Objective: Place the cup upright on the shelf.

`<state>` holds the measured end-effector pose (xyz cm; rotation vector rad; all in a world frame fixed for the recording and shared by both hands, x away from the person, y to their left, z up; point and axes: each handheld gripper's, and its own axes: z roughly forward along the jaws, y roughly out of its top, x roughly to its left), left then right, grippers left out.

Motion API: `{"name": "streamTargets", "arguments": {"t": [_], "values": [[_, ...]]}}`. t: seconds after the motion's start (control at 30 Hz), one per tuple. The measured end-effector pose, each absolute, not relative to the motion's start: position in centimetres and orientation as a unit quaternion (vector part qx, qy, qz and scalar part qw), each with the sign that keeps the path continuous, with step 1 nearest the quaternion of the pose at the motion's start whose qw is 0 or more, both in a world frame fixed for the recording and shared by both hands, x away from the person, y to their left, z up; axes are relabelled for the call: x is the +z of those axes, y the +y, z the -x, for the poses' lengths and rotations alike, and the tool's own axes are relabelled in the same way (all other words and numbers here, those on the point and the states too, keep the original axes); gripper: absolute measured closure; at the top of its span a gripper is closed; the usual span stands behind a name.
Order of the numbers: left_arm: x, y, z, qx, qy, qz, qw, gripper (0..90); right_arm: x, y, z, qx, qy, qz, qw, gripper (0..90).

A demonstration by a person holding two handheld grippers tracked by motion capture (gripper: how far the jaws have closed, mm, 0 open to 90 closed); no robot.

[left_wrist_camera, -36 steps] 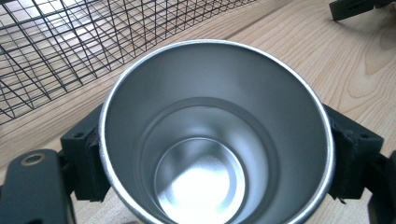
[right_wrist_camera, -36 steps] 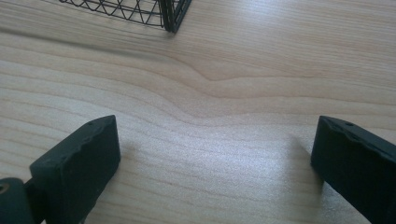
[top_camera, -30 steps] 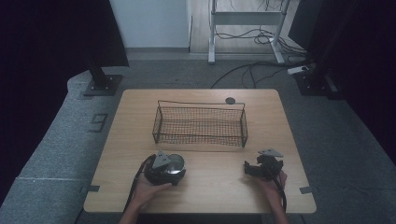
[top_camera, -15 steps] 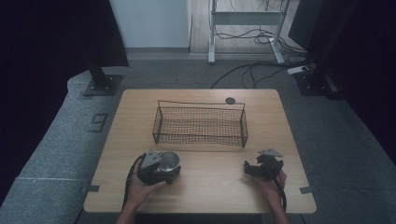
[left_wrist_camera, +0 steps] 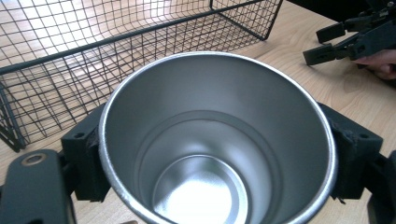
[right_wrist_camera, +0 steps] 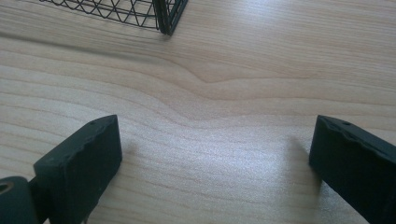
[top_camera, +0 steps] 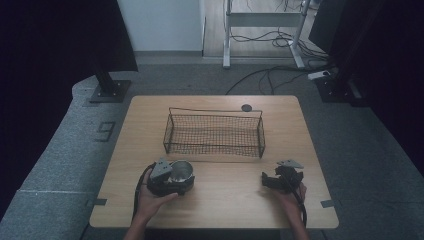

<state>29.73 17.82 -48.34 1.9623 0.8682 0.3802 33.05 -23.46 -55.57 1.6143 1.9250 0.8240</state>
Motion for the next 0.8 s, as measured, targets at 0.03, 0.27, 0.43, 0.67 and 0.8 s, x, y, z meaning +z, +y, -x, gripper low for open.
{"name": "streamTargets", "arguments": {"t": [0.03, 0.27, 0.43, 0.67, 0.8], "values": [[-48.3, 17.7, -29.8, 0.155, 0.352, -0.8, 0.46, 14.6, -55.6, -23.4, -33.0, 0.302, 0.705, -0.592, 0.246, 2.4], [-47.4, 17.5, -30.3, 0.148, 0.347, -0.796, 0.473, 14.6, -55.6, -23.5, -33.0, 0.302, 0.706, -0.592, 0.246, 2.4], [-46.5, 17.8, -31.3, 0.144, 0.346, -0.793, 0.48, 14.6, -55.6, -23.5, -33.0, 0.302, 0.706, -0.592, 0.247, 2.4], [-45.4, 18.3, -32.2, 0.141, 0.348, -0.783, 0.496, 14.6, -55.6, -23.5, -33.0, 0.302, 0.702, -0.594, 0.249, 4.0], [-44.6, 18.3, -33.0, 0.142, 0.347, -0.781, 0.5, 14.6, -55.6, -23.5, -33.0, 0.303, 0.7, -0.596, 0.251, 4.7]]}}
